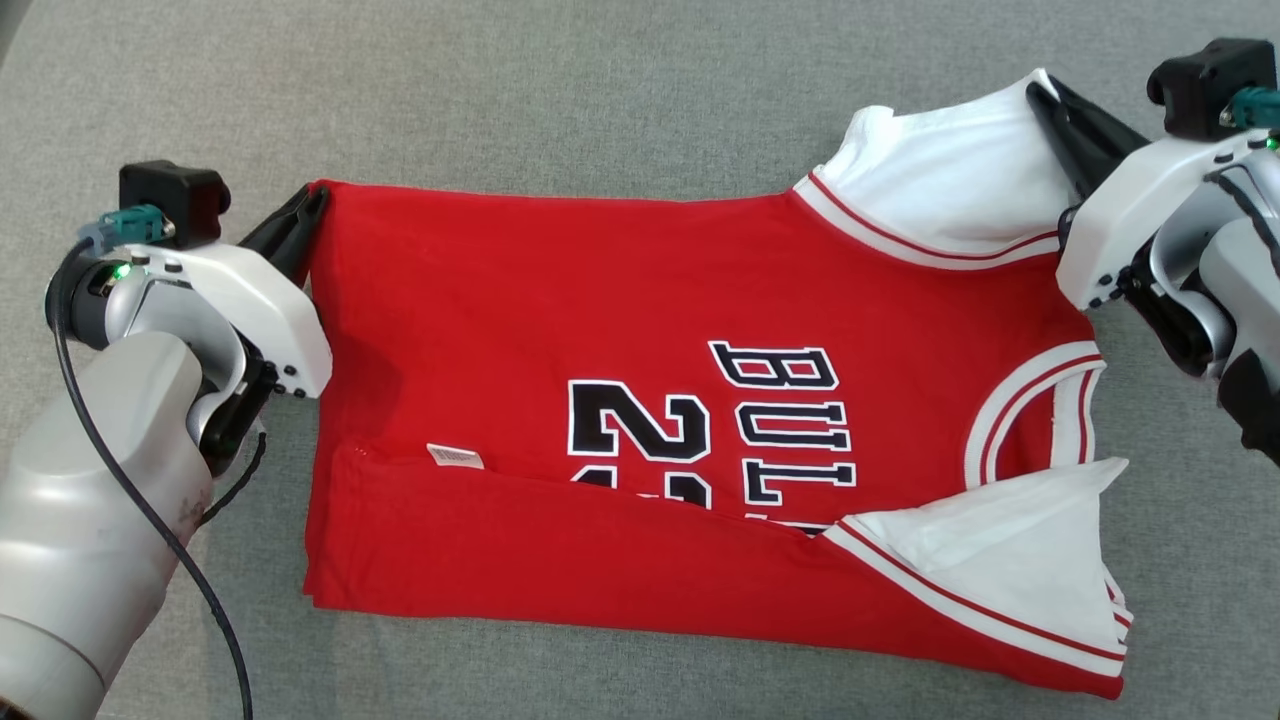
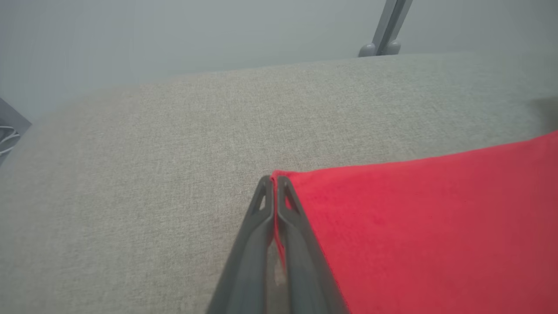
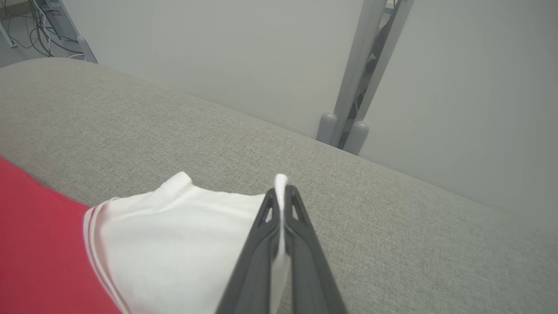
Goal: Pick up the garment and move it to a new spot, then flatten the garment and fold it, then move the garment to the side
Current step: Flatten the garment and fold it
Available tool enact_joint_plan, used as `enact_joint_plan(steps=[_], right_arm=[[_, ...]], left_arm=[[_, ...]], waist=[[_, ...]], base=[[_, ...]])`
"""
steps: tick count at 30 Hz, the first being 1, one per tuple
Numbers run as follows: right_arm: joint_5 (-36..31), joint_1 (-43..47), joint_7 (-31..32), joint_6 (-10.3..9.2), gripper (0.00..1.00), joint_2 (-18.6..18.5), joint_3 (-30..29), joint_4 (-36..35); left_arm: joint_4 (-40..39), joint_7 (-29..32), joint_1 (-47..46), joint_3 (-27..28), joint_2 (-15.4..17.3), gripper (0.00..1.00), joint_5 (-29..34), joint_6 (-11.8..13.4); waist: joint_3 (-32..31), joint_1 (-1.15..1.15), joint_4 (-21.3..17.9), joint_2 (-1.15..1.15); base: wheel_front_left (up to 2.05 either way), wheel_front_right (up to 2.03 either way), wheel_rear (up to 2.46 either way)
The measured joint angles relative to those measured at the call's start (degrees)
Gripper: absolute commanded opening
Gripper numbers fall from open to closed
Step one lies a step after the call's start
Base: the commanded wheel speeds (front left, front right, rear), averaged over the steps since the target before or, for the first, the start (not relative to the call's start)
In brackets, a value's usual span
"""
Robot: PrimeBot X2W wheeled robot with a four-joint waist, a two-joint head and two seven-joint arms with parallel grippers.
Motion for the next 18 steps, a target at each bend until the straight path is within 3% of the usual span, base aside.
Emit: enact_joint_plan(steps=[5, 18], right_arm=[[-1.29, 1.87, -0.48, 0.0, 0.0, -0.77, -0.4, -3.14], [-10.55, 14.31, -0.59, 0.0, 0.0, -3.83, -11.26, -14.63]], left_arm=[[0.63, -1.89, 0.73, -2.31, 0.14, 0.0, 2.81, 0.01], [-2.29, -4.38, 5.23, -6.77, 2.35, 0.0, 12.48, 2.2]], waist=[[-1.37, 0.0, -0.35, 0.0], [-6.42, 0.0, -0.72, 0.0]], base=[[0.0, 0.0, 0.0], [0.0, 0.0, 0.0]])
